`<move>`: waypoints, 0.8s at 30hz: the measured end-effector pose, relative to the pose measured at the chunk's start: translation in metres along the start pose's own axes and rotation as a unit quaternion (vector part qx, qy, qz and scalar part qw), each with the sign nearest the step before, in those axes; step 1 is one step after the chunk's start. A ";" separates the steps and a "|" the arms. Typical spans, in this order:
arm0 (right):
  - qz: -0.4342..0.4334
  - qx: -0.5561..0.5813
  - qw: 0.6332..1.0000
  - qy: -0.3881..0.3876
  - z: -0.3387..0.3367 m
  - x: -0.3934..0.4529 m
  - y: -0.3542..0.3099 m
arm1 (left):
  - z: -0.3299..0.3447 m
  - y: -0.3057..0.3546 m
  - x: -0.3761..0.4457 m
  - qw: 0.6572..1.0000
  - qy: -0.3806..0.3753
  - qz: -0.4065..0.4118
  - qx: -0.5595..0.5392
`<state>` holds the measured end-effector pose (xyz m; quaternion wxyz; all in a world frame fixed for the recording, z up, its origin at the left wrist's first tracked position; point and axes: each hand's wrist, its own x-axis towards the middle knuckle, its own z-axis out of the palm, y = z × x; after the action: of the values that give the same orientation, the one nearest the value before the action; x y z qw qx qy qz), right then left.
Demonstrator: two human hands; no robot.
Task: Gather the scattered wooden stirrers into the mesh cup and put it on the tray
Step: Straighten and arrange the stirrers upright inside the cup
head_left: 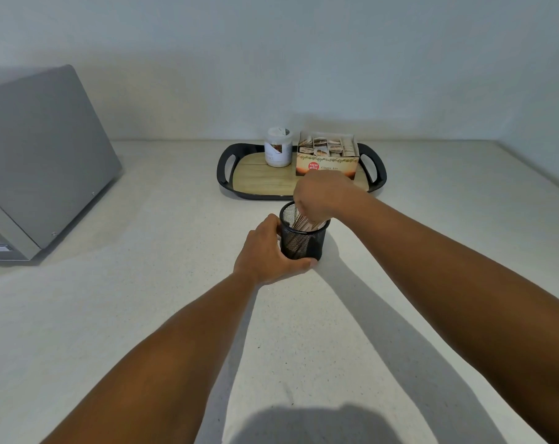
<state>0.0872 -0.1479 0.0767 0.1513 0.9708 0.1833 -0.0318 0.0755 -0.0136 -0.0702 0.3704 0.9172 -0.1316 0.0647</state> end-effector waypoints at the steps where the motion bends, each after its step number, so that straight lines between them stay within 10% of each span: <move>1: 0.004 -0.006 1.000 0.005 0.001 0.000 0.001 | 0.000 0.000 0.000 1.000 0.001 0.001 0.000; 24: 0.116 0.206 0.971 -0.041 0.014 0.001 0.027 | -0.003 0.003 0.000 0.999 -0.014 -0.022 0.035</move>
<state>0.0979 -0.1753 0.0711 -0.0414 0.9936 0.0531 -0.0912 0.0748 -0.0134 -0.0666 0.3374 0.9332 -0.1141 0.0478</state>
